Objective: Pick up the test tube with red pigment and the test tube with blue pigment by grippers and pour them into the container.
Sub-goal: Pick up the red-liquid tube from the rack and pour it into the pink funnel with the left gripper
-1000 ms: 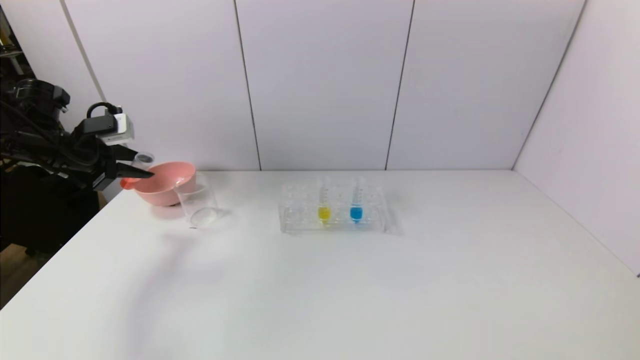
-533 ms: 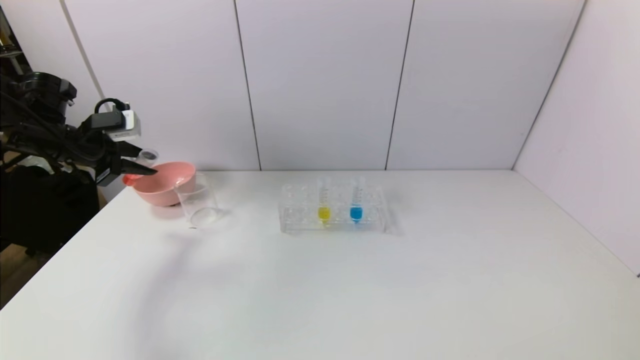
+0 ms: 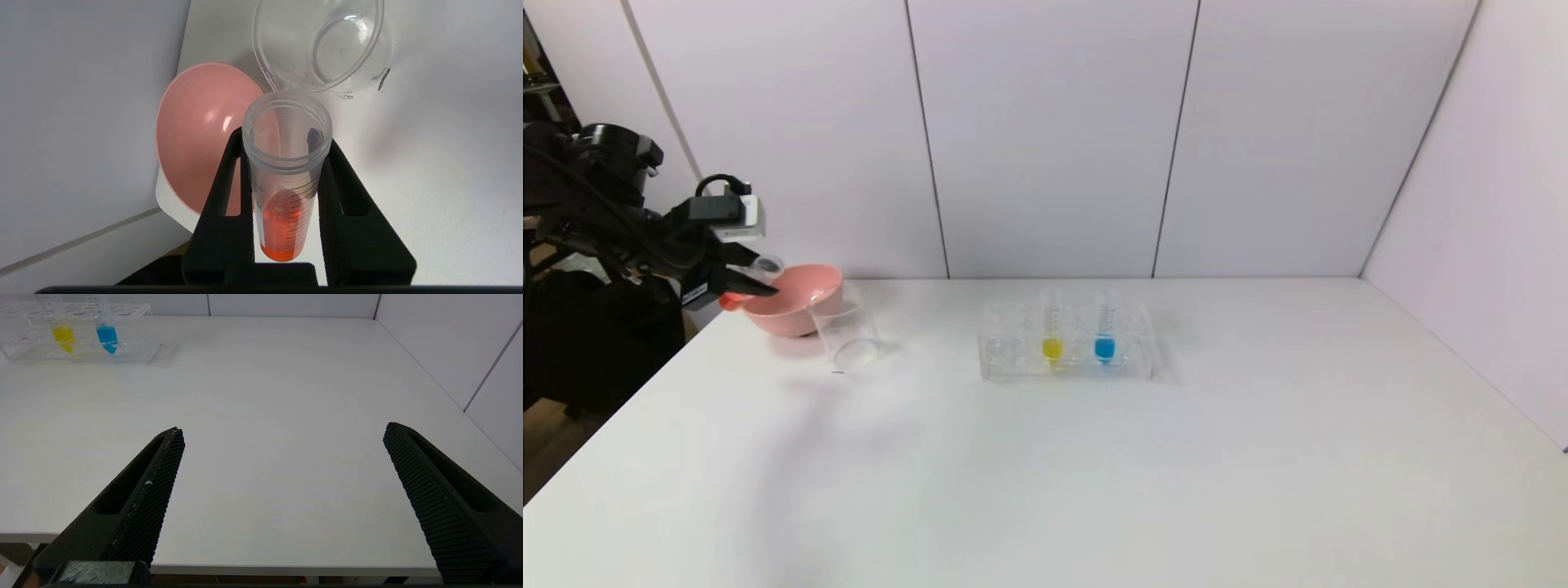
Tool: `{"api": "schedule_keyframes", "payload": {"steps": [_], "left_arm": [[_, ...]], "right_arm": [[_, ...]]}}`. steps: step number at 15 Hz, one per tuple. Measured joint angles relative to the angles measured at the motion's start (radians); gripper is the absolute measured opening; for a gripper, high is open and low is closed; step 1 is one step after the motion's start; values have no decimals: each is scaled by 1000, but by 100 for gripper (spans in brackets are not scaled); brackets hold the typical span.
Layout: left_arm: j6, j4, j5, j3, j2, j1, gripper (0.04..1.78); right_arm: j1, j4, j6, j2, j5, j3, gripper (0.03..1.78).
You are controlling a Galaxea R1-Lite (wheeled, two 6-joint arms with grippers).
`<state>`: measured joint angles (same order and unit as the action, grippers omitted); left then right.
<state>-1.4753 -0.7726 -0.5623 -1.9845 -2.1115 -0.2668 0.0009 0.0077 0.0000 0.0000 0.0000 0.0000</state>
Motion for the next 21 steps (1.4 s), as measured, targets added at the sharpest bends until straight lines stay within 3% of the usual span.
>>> {"api": "schedule_keyframes", "payload": {"steps": [21], "left_arm": [[-48,19,202,-9,-45,86,46]], "right_arm": [[0,0,0,0,0,0,178]]}}
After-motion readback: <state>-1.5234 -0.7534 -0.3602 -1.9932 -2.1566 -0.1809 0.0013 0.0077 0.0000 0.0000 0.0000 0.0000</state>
